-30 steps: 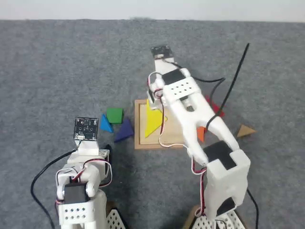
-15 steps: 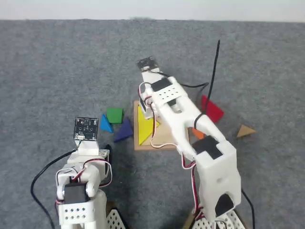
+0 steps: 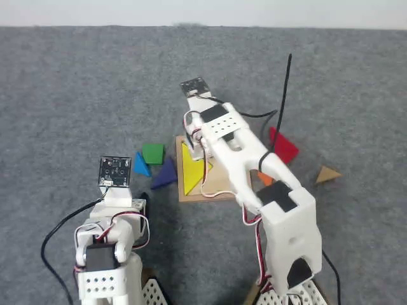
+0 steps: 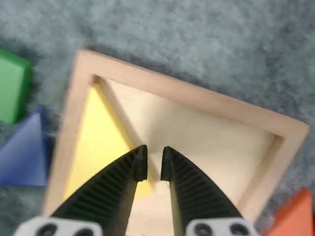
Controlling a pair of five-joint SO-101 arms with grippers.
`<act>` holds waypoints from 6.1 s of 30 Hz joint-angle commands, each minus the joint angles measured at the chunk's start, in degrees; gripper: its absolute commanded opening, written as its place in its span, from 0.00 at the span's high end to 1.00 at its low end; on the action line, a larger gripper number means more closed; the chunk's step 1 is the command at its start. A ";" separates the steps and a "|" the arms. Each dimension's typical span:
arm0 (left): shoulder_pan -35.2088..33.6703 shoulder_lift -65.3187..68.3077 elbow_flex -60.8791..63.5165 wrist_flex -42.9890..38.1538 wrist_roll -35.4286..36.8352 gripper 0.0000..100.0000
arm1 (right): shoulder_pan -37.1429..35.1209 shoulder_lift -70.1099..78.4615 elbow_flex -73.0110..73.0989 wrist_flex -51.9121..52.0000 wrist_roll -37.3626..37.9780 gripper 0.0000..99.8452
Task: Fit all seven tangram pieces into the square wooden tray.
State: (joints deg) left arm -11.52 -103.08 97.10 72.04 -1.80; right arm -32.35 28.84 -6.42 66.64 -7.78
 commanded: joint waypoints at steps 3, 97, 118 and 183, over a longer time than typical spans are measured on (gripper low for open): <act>0.35 -0.62 -0.66 0.00 -0.53 0.85 | 6.46 -7.96 -2.20 4.62 0.79 0.94; 0.35 -0.62 -0.66 0.00 -0.53 0.85 | 3.03 -13.41 -11.16 15.16 17.49 0.99; 0.35 -0.62 -0.66 0.00 -0.53 0.85 | -0.92 1.98 -14.95 6.81 22.77 0.95; 0.35 -0.62 -0.66 0.00 -0.53 0.85 | 6.20 -9.45 8.53 -6.29 19.08 0.85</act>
State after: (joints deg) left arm -11.52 -103.08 97.10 72.04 -1.80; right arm -26.64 19.78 2.73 61.89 11.47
